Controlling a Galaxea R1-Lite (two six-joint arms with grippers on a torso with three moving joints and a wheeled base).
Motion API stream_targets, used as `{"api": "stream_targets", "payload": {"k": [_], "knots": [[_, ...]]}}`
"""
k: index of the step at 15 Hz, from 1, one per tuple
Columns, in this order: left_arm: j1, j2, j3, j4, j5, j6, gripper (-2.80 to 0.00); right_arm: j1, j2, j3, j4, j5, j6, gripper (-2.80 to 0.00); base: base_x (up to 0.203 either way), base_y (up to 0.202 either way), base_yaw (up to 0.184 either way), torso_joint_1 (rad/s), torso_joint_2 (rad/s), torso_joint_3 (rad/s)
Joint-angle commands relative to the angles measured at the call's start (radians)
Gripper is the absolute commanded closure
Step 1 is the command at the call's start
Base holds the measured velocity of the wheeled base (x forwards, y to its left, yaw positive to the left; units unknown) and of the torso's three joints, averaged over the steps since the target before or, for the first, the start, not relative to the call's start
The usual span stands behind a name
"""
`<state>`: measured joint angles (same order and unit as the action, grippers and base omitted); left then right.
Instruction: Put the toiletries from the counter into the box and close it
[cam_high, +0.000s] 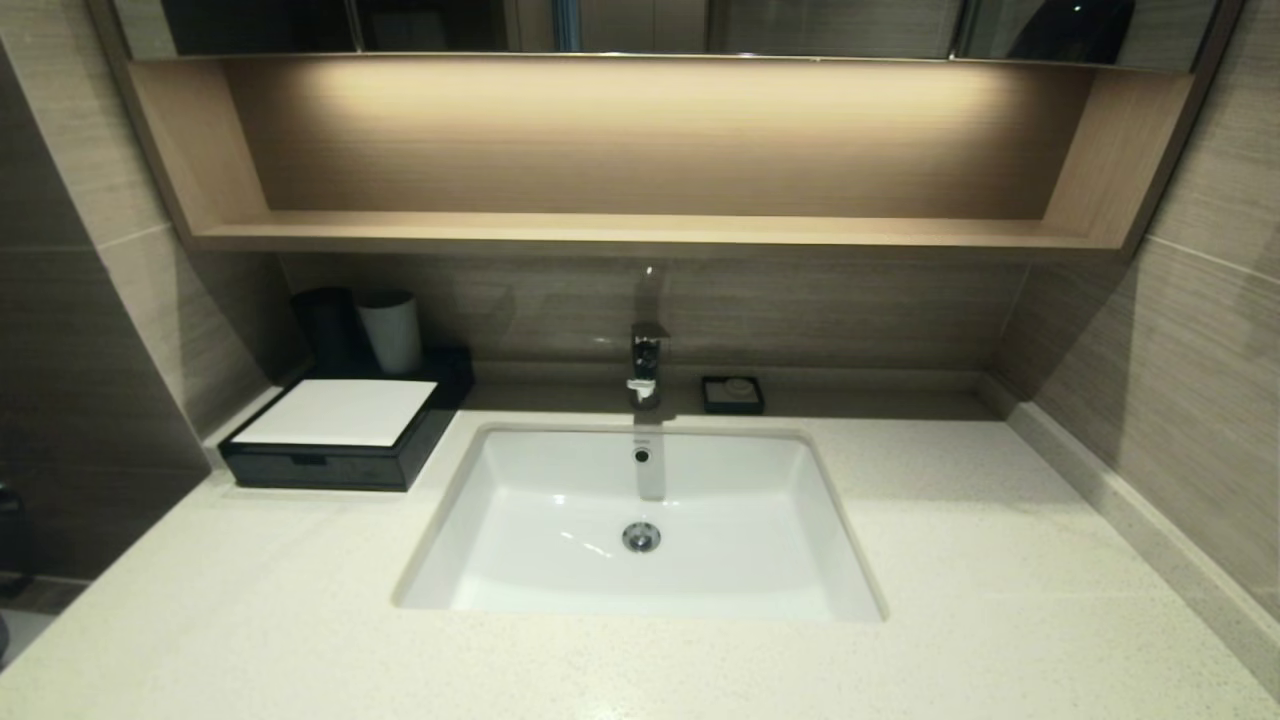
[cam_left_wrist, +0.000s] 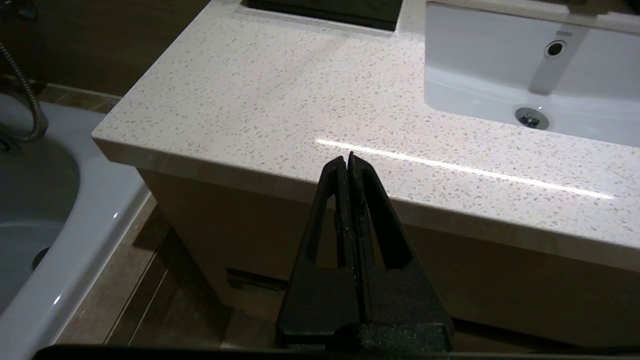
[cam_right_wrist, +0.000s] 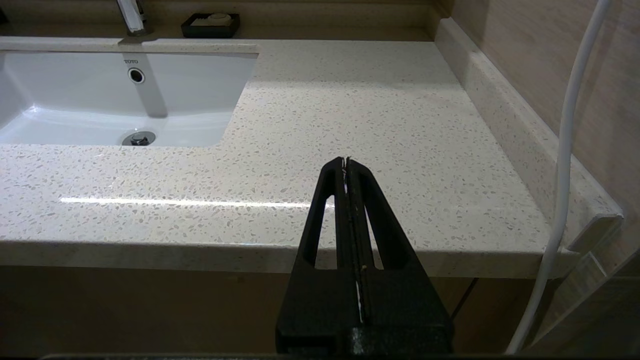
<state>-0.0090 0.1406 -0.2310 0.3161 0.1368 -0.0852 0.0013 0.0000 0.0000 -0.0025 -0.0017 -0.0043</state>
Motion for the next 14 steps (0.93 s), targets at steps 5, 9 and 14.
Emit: {"api": "stream_targets", "payload": {"k": [5, 9, 14], "knots": [[0.004, -0.053, 0.03, -0.096, -0.116, 0.011, 0.0, 0.0, 0.0, 0.002, -0.001, 0.0, 0.0, 0.0, 0.0, 0.0, 0.0, 0.0, 0.0, 0.0], [0.004, -0.056, 0.146, -0.274, -0.131, 0.11, 0.0, 0.0, 0.0, 0.002, -0.001, 0.0, 0.0, 0.0, 0.0, 0.0, 0.0, 0.0, 0.0, 0.0], [0.003, -0.083, 0.202, -0.313, -0.132, 0.126, 0.0, 0.0, 0.0, 0.002, -0.001, 0.0, 0.0, 0.0, 0.0, 0.0, 0.0, 0.0, 0.0, 0.0]]}}
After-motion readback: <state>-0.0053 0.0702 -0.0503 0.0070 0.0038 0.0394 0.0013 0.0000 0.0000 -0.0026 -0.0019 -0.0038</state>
